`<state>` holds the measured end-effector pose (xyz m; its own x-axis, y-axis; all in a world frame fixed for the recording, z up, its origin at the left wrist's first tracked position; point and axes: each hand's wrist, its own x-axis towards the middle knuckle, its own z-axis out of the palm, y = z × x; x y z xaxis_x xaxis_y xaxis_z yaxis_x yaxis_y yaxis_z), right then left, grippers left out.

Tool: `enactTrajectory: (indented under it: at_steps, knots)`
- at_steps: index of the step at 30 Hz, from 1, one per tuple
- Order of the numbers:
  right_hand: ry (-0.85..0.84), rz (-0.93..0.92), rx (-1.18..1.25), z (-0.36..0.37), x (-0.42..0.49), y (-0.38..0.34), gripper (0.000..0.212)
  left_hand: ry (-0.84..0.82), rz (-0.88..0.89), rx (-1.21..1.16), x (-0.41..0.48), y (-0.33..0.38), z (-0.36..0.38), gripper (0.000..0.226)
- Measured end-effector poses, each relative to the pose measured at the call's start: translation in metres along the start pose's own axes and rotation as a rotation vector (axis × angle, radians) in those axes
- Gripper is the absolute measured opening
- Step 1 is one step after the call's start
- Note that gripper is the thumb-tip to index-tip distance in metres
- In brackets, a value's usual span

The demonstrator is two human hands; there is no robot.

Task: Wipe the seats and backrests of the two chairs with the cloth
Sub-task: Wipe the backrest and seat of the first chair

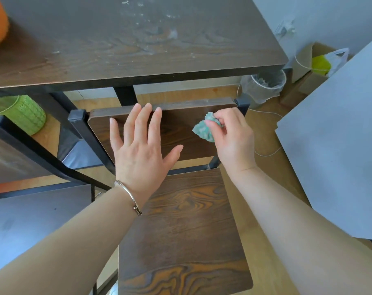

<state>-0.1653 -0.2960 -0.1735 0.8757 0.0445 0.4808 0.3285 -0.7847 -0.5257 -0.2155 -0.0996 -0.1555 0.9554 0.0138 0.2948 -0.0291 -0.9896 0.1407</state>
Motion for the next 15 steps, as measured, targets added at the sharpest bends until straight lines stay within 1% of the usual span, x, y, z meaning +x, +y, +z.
enactTrajectory:
  at_steps: [2, 4, 6, 8, 10, 15]
  knots:
    - [0.071, -0.058, -0.029, -0.006, 0.015, -0.01, 0.023, -0.009, 0.001, 0.006, 0.001, 0.0, -0.002, 0.08]
    - [0.109, -0.114, -0.051, -0.008, 0.018, -0.011, 0.02, -0.011, 0.0, 0.007, 0.002, 0.0, -0.004, 0.08]
    - [0.105, -0.159, -0.066, -0.004, 0.013, -0.005, 0.019, 0.0, 0.002, 0.0, 0.003, 0.0, -0.004, 0.08]
    - [0.08, -0.164, -0.061, 0.007, -0.001, 0.006, 0.019, 0.018, 0.004, -0.003, 0.003, 0.0, -0.002, 0.08]
    - [0.037, -0.109, -0.05, 0.021, -0.02, 0.017, 0.017, 0.038, -0.001, -0.017, 0.003, 0.001, 0.0, 0.08]
    - [-0.076, 0.094, -0.031, 0.053, -0.067, 0.038, 0.01, 0.066, -0.026, -0.027, 0.003, 0.004, 0.006, 0.079]
